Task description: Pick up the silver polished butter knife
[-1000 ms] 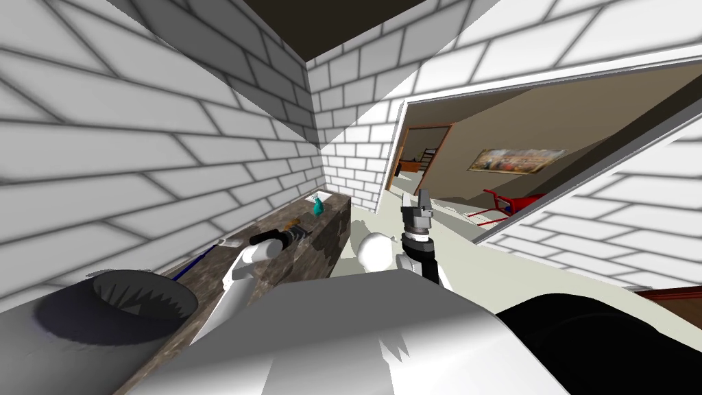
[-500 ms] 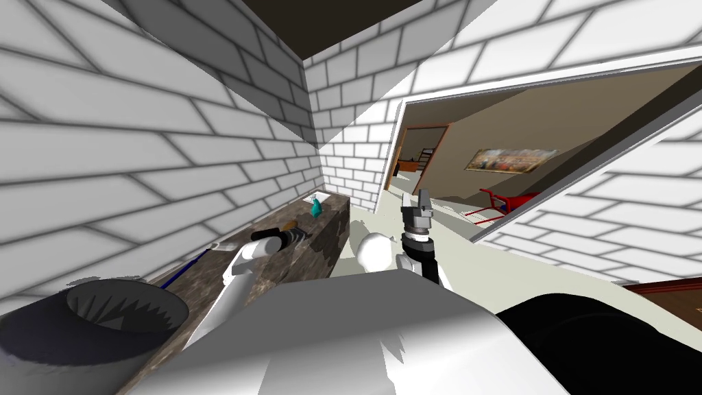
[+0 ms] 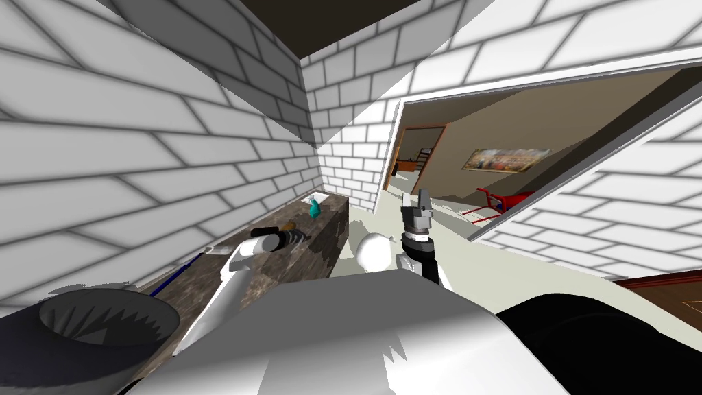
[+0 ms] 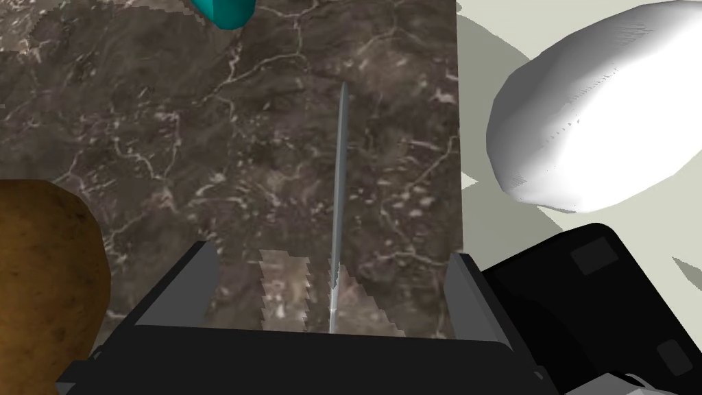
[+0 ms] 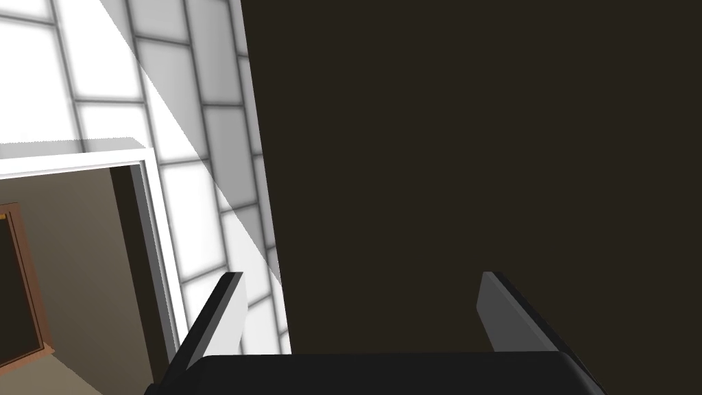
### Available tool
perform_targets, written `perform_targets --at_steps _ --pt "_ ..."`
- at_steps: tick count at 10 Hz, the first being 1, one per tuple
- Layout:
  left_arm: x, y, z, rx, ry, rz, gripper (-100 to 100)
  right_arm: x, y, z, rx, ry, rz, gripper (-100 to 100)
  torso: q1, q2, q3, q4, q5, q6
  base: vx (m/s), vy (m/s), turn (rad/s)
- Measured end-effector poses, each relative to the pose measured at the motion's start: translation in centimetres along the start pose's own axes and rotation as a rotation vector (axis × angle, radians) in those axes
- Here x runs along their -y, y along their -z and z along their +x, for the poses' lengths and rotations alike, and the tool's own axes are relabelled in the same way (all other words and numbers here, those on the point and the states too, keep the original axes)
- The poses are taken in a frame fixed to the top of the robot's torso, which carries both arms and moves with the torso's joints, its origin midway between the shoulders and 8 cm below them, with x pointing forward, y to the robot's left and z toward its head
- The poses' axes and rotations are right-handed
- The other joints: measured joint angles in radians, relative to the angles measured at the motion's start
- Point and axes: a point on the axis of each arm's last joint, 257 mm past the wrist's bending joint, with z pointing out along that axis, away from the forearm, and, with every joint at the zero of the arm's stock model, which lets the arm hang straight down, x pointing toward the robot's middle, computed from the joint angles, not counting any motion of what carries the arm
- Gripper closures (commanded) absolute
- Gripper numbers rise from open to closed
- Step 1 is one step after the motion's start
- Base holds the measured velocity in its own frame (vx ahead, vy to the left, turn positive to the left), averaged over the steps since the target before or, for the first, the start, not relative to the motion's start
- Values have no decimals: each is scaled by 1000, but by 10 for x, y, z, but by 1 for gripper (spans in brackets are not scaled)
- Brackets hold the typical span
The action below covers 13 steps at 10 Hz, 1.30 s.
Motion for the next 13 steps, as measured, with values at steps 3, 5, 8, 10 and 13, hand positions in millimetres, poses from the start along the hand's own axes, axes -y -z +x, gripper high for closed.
perform_targets --at_steps 3,5,8,10,13 --pt "-2 5 -13 64 37 -44 -100 0 0 0 0 0 0 0 0 1 0 0 0 0 13 -2 -30" --pt "0 7 -18 92 50 -59 -100 0 0 0 0 0 0 0 0 0 0 0 0 0 19 -9 -7" --pt "-2 2 -20 96 55 -61 -100 0 0 0 0 0 0 0 0 1 0 0 0 0 16 -6 -18" --pt "-2 -7 -27 96 59 -59 -100 0 0 0 0 0 0 0 -1 0 0 0 0 0 22 -10 -5" --pt "-1 -7 -27 94 59 -56 100 0 0 0 0 0 0 0 -1 2 1 0 0 0 0 0 0"
